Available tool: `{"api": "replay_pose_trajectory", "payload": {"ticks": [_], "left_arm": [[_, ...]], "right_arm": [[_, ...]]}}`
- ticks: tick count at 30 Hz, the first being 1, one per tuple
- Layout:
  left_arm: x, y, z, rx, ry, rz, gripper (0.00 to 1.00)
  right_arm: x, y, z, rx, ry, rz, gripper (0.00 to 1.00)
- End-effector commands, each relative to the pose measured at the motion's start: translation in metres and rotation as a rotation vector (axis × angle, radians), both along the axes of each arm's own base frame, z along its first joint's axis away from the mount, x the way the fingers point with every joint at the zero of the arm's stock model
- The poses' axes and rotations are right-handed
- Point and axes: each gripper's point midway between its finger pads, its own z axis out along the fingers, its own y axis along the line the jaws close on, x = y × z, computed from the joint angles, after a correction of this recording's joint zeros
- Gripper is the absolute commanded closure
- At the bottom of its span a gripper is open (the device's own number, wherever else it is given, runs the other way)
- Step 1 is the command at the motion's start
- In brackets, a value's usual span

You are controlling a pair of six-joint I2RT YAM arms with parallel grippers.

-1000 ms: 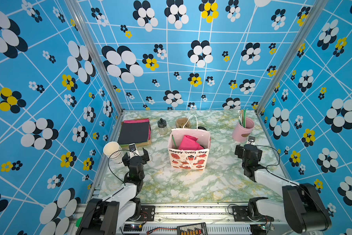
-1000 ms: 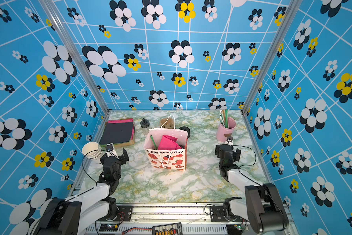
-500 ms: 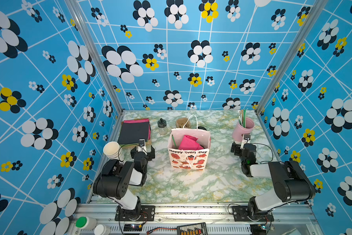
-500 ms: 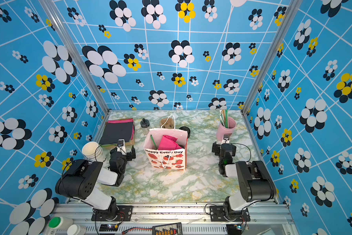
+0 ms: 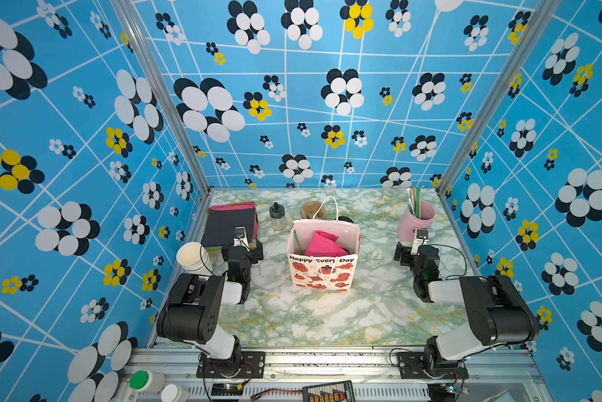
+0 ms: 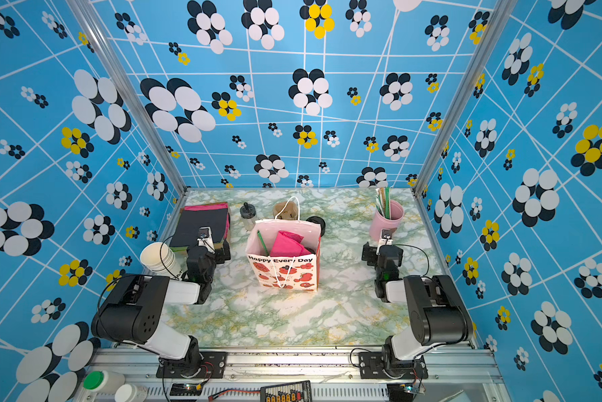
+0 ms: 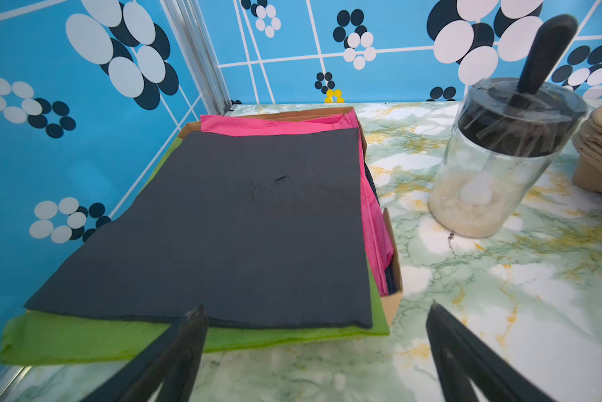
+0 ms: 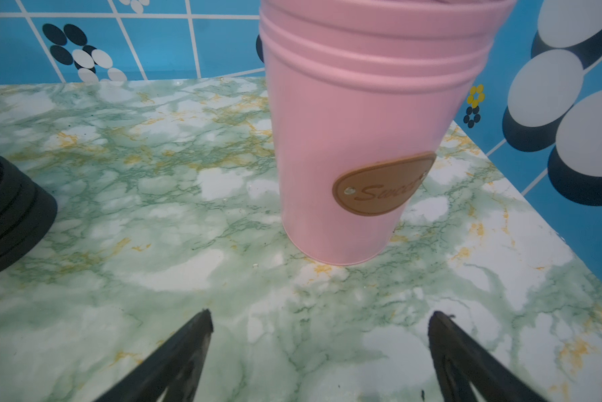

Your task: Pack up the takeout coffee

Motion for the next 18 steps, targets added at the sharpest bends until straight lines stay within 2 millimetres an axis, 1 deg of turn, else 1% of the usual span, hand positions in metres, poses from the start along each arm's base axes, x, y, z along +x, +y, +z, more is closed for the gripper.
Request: {"api": "replay_pose_trajectory", "payload": {"ticks": [1, 18], "left_arm": [[0.0011, 0.0007, 0.0032, -0.020, -0.008, 0.003, 0.01], [0.0008, 0.0009, 0.0030, -0.021, -0.008, 0.003, 0.01]], "right_arm": [[0.0078, 0.0006, 0.0146, 0.006, -0.050, 0.006, 0.01], [0.0080, 0.0005, 0.0143, 0.008, -0.047, 0.009, 0.01]]}}
